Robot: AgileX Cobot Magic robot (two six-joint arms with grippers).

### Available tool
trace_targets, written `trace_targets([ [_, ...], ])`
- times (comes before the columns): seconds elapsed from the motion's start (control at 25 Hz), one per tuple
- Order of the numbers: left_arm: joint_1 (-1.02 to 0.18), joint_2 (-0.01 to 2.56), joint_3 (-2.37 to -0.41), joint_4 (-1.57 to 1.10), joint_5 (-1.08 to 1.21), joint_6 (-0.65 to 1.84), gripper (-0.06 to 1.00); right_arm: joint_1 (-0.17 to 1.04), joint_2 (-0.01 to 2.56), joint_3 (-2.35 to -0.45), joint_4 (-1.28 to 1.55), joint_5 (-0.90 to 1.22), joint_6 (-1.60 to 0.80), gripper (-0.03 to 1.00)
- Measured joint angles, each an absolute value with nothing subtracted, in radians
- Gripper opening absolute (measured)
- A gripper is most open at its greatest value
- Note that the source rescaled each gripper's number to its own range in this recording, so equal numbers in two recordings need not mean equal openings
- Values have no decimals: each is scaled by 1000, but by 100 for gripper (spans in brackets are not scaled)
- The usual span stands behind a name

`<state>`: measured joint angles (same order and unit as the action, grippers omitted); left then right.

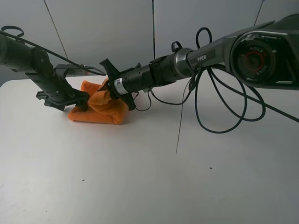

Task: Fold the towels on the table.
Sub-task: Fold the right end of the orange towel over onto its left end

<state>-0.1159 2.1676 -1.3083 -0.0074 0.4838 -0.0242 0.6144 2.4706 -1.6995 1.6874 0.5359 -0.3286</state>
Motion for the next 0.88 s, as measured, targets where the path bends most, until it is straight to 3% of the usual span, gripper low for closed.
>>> trace_targets([
  [0.88, -75, 1954, -1300, 63, 562, -20, 100, 628, 2471, -1699, 1689, 499, -371, 3],
])
